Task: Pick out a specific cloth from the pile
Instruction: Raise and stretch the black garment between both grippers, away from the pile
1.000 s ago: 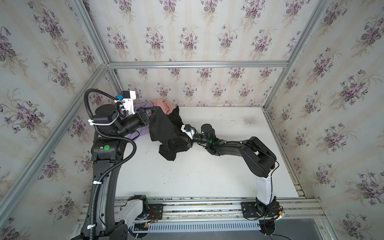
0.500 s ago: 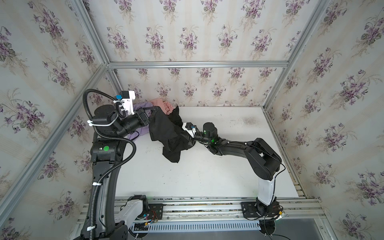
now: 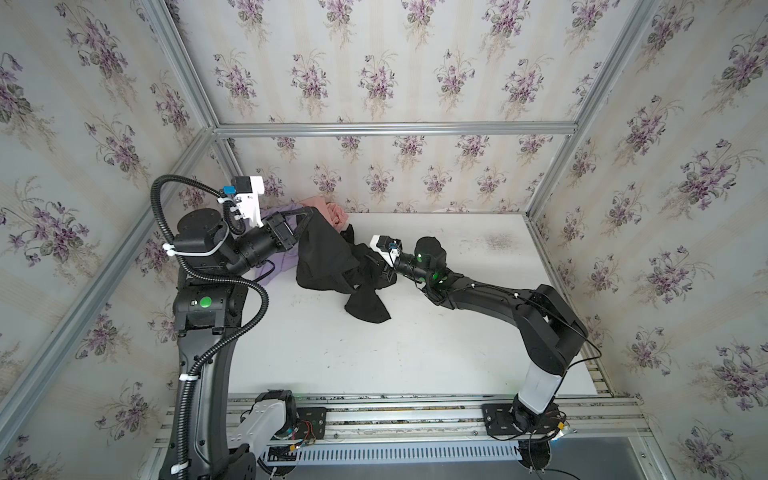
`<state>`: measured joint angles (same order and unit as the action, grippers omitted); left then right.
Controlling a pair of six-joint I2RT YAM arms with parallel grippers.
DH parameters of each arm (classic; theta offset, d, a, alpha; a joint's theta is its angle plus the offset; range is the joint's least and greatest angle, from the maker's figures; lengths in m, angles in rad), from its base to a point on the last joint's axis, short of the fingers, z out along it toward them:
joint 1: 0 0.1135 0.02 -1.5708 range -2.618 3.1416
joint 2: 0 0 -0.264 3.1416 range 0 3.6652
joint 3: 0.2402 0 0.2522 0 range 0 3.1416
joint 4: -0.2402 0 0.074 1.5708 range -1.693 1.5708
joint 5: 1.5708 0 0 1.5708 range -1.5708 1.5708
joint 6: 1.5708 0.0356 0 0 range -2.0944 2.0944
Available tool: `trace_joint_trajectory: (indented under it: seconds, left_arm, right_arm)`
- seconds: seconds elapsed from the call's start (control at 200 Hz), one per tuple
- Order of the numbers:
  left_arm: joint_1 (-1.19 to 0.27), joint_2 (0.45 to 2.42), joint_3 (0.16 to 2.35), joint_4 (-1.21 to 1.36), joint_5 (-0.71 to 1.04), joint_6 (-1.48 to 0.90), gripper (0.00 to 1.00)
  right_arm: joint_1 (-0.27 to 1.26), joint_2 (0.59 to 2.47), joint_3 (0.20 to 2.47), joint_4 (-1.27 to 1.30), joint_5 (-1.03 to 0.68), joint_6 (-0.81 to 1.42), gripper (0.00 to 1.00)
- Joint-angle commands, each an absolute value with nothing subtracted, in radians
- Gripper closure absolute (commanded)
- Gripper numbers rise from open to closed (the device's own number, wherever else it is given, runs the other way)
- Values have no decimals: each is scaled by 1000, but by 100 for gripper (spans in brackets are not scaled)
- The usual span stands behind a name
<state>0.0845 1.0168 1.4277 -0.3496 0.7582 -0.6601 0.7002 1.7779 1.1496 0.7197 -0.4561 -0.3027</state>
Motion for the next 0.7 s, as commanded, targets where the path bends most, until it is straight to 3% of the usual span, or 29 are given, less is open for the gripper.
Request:
trace_joint_trajectory:
  seconds: [0.0, 0.695]
  left_arm:
    - [84, 1010, 1449, -318, 758, -660, 100]
    - [82, 959, 1584, -319, 738, -725, 100]
  right_arm:
    - [701, 1732, 1155, 726, -412, -336, 100]
    - [698, 1446, 1214, 552, -297, -438, 100]
